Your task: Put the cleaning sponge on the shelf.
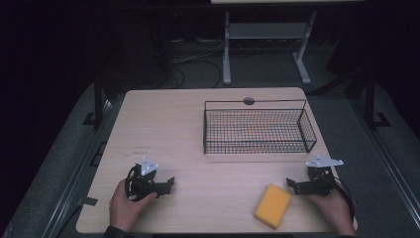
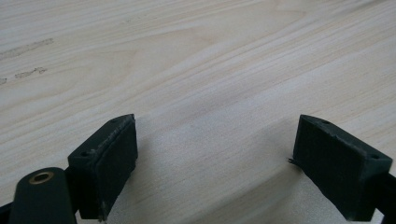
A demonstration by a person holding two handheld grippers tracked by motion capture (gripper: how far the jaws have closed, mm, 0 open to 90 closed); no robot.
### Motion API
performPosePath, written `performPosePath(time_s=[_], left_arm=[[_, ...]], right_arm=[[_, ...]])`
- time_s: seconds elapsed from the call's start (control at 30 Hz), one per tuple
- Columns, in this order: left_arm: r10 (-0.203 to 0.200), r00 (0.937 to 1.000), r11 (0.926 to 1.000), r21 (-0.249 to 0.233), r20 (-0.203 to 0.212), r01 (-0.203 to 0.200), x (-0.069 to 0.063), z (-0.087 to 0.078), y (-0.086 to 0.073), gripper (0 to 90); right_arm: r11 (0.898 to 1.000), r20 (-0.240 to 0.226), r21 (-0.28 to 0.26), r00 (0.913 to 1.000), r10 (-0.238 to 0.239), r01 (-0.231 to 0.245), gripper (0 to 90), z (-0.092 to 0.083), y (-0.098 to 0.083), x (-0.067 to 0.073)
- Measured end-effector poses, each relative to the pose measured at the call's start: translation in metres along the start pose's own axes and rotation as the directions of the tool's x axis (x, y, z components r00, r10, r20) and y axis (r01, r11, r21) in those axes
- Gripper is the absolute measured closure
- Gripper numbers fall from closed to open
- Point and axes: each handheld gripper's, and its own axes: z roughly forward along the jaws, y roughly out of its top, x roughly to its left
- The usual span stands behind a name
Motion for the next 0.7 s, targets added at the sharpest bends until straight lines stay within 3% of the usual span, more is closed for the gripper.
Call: performPosePath(time_s=[0.13, 0.23, 0.33, 0.43, 0.63, 0.7], left_arm=[[0.000, 1.0000, 1.0000, 0.000, 0.000, 0.000, 0.000, 0.000, 0.000, 13.1], [-0.001, 1.0000, 1.0000, 0.000, 0.001, 0.001, 0.000, 0.000, 0.000, 13.1], [-0.001, 1.0000, 1.0000, 0.000, 0.001, 0.001, 0.000, 0.000, 0.000, 13.1], [-0.001, 1.0000, 1.0000, 0.000, 0.001, 0.001, 0.000, 0.000, 0.000, 13.1], [-0.001, 1.0000, 1.0000, 0.001, 0.001, 0.001, 0.000, 0.000, 0.000, 13.1], [-0.001, 1.0000, 1.0000, 0.001, 0.001, 0.001, 0.000, 0.000, 0.000, 13.1]], right_arm=[[1.000, -0.004, 0.002, 1.0000, -0.002, 0.002, 2.3, -0.001, 0.000, 0.000], [1.000, -0.008, 0.010, 1.0000, 0.000, 0.000, 13.8, -0.005, 0.001, -0.003], [1.000, -0.021, 0.019, 0.9996, 0.019, -0.019, 17.5, -0.008, 0.003, -0.006], [1.000, -0.035, 0.004, 0.9991, 0.025, -0.025, 33.8, -0.017, 0.005, -0.006], [1.000, -0.112, -0.008, 0.9935, 0.017, -0.018, 69.3, -0.038, 0.012, 0.002], [1.000, -0.141, -0.008, 0.9900, 0.010, -0.012, 77.5, -0.042, 0.012, 0.005]])
